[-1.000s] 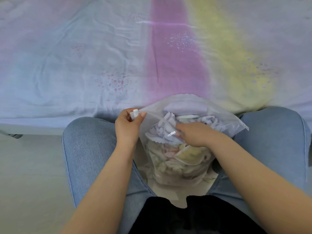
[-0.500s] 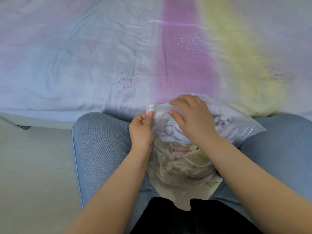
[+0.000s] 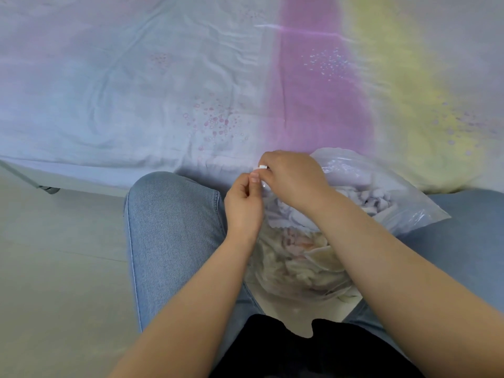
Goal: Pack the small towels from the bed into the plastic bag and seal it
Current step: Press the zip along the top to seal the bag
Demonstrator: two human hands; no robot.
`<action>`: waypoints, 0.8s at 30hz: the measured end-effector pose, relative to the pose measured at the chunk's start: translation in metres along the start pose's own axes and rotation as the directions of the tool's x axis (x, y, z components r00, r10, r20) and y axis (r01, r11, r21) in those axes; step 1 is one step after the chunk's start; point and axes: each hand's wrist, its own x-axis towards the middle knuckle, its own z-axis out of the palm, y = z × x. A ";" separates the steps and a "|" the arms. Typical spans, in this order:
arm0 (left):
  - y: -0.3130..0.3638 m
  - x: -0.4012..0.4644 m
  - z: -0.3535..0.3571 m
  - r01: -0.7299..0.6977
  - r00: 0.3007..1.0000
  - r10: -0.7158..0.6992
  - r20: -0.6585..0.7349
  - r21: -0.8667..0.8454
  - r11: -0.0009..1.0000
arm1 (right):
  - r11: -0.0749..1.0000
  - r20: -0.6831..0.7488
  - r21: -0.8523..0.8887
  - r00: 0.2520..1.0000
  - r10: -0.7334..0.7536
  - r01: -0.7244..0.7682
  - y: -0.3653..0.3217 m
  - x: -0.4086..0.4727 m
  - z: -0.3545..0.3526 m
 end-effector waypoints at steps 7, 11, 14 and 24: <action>-0.003 0.003 0.004 0.101 0.989 -0.121 -0.084 -0.212 0.972 | 1.000 0.004 -0.019 1.000 -0.024 0.024 -0.005 -0.001 0.005; 0.000 0.010 0.002 0.125 0.972 -0.171 -0.163 -0.260 0.957 | 0.999 0.012 -0.018 0.999 -0.038 0.038 0.002 -0.011 0.007; 0.002 0.013 0.001 0.130 0.973 -0.178 -0.150 -0.282 0.951 | 0.999 0.001 -0.046 1.000 -0.022 0.022 0.007 -0.018 0.007; 0.012 0.009 -0.010 0.154 0.982 -0.118 0.150 -0.252 0.956 | 0.995 -0.053 -0.093 0.998 -0.039 0.034 0.016 -0.028 0.002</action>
